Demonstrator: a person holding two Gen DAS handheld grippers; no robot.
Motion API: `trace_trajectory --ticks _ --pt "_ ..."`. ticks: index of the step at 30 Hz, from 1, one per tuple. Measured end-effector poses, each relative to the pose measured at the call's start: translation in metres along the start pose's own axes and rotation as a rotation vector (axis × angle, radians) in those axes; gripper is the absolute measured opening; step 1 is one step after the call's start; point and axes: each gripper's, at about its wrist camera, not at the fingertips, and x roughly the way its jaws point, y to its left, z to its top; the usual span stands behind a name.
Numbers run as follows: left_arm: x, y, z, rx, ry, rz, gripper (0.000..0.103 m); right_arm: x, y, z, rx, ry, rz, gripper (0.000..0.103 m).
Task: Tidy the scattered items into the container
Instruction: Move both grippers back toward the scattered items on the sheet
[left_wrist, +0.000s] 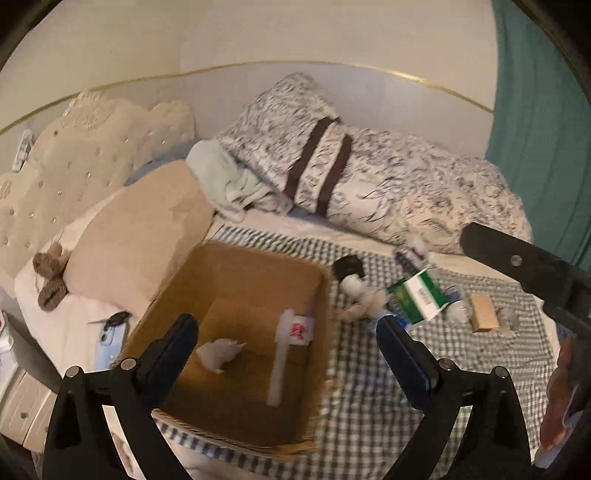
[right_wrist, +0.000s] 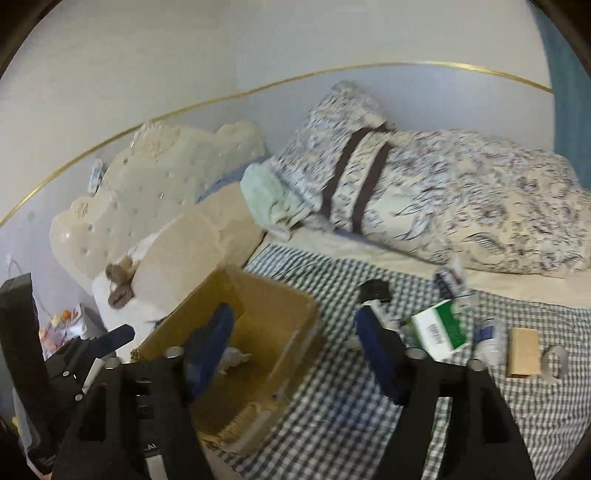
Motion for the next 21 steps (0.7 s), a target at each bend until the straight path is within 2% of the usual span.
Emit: trace_trajectory --ticks 8,14,21 --pt "-0.024 -0.063 -0.004 0.061 -0.073 -0.070 0.103 -0.072 -0.075 -0.016 0.037 -0.074 -0.116 0.084" --pt "-0.034 -0.104 -0.017 0.080 -0.061 -0.116 0.103 -0.124 -0.135 -0.046 0.114 -0.096 -0.214 0.084" --pt "-0.056 -0.151 -0.044 0.117 -0.055 -0.135 0.103 -0.174 -0.174 -0.082 0.145 -0.092 -0.279 0.084"
